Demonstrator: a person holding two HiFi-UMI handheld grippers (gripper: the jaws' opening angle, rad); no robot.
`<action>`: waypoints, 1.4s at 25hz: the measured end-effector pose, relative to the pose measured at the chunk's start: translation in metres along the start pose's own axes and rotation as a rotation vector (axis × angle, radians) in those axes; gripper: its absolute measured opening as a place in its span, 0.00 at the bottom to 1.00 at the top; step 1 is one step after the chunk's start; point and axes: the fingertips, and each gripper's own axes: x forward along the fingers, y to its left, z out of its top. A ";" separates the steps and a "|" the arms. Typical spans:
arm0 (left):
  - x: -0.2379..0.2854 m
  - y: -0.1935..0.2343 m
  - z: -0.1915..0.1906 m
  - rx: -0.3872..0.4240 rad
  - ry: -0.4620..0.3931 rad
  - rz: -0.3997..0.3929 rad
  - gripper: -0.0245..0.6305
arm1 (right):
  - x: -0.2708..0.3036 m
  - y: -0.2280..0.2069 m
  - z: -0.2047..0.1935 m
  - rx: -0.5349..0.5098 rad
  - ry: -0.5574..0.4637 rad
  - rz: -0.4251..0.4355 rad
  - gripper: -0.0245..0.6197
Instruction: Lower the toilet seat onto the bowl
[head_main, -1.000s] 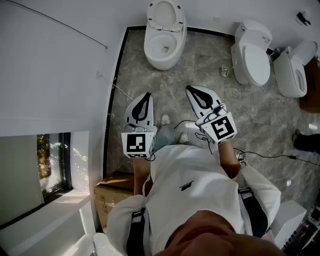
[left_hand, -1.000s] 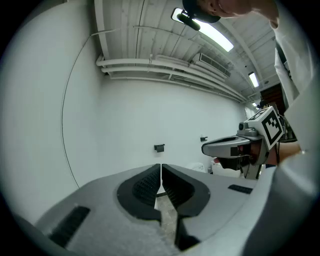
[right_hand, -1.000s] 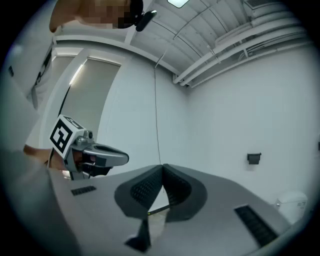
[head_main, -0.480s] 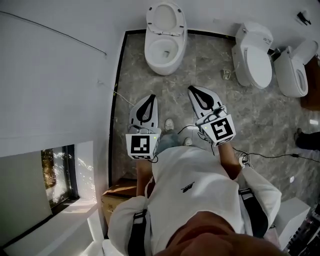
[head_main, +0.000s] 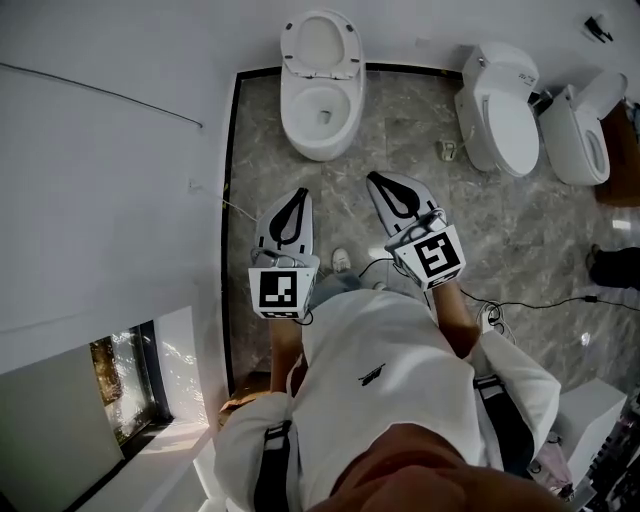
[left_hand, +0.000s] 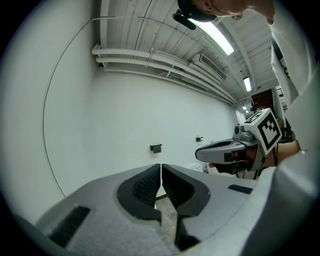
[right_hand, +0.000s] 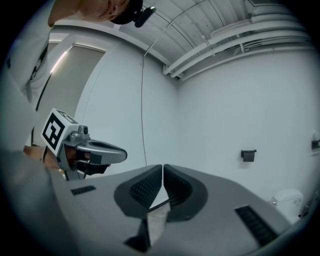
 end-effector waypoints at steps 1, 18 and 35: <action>0.002 0.005 0.001 0.003 -0.003 -0.005 0.09 | 0.005 0.001 0.001 0.000 -0.002 0.000 0.09; 0.039 0.063 -0.005 0.002 -0.017 -0.076 0.09 | 0.061 -0.011 0.007 -0.034 0.021 -0.087 0.09; 0.112 0.101 -0.018 -0.009 0.007 -0.068 0.09 | 0.121 -0.068 -0.007 -0.022 0.035 -0.106 0.09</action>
